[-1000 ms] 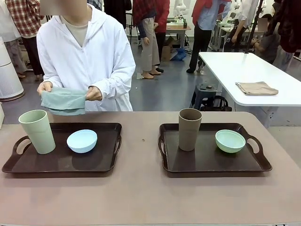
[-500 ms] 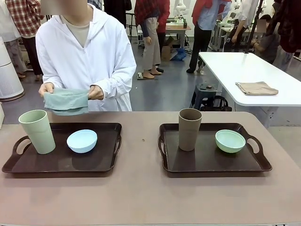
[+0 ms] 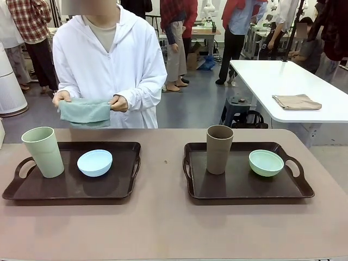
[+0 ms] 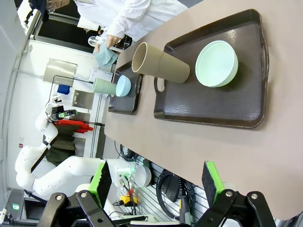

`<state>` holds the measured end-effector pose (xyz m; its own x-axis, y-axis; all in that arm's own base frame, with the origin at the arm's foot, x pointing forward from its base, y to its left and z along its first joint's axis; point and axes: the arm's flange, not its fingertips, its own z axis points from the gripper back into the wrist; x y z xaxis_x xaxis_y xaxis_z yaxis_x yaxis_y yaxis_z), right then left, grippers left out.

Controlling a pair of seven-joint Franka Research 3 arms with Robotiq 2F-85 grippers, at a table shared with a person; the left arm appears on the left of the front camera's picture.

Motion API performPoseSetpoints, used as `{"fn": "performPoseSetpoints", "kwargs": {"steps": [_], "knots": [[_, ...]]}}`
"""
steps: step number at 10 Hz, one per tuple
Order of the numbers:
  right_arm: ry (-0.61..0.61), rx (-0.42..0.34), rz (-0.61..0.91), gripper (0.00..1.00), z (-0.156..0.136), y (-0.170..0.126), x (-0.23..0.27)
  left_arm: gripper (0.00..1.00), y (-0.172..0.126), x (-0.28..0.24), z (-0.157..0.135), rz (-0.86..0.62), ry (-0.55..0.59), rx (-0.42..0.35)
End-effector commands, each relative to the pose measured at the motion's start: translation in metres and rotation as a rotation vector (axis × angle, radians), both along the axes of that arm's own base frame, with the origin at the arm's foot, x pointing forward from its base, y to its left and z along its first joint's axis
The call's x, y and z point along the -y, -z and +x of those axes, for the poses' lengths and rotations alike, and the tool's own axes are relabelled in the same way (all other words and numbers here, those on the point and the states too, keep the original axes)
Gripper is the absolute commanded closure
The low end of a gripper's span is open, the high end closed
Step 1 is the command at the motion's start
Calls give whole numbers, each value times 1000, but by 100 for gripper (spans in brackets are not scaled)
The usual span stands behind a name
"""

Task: Set up a tray with a mat and arrange the tableware.
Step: Pick up the Picnic Bowl and Reusable plastic cup from the Handle tray in front of the human's position and hold them in the air.

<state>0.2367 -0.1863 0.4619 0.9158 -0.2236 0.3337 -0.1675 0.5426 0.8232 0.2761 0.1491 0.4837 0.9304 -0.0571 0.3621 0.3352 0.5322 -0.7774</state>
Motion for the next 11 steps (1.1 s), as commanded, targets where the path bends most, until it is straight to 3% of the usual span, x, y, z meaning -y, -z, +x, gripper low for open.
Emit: {"fn": "performPoseSetpoints", "kwargs": {"steps": [1, 6, 7, 8, 11], "knots": [[-6, 25, 18, 0, 1, 2, -1, 0, 0, -1, 1, -13, 1, 12], [0, 0, 0, 0, 0, 0, 0, 0, 0, 0, 0, 0, -1, 0], [-60, 6, -20, 0, 13, -13, -29, 0, -8, 2, 24, -32, 37, 130], [-95, 0, -62, 0, 27, -31, -65, 0, -22, 10, 42, 50, 124, 225], [-155, -49, -159, 0, 56, -80, -157, 0, -65, 38, 64, 347, 300, 421]]}}
